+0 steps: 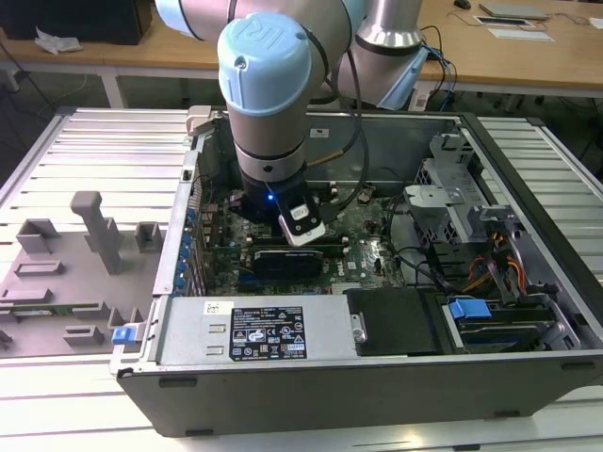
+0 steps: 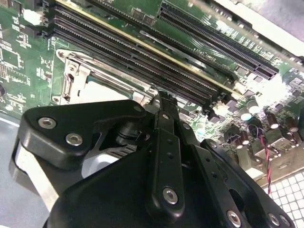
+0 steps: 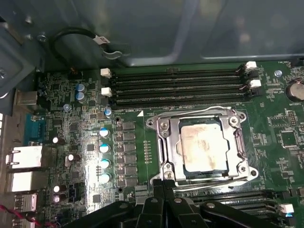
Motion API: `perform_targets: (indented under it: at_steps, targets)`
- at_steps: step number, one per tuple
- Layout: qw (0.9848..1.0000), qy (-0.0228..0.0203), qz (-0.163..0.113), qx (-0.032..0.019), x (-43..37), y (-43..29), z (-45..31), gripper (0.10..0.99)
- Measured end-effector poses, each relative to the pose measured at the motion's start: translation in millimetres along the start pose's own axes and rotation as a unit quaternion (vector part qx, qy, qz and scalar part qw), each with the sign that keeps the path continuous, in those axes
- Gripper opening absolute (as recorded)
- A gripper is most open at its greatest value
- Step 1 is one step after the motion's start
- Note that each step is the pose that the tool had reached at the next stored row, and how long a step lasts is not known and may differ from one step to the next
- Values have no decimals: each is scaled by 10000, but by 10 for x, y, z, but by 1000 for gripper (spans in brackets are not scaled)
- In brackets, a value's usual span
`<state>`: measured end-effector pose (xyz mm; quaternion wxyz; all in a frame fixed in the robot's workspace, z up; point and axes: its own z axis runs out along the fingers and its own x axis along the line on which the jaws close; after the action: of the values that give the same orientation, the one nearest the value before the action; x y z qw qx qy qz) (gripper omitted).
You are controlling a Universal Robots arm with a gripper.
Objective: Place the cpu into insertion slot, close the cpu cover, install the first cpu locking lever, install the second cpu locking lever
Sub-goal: 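Install the second cpu locking lever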
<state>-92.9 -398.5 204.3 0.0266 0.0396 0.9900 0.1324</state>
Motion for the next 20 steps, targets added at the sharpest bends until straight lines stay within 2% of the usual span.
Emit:
perform_targets:
  at_steps: [9,15,20]
  targets:
    - [10000,2,-6,-1,48,47,37,106]
    - [10000,3,-9,1,70,37,85,106]
    - [10000,3,-9,6,72,36,93,106]
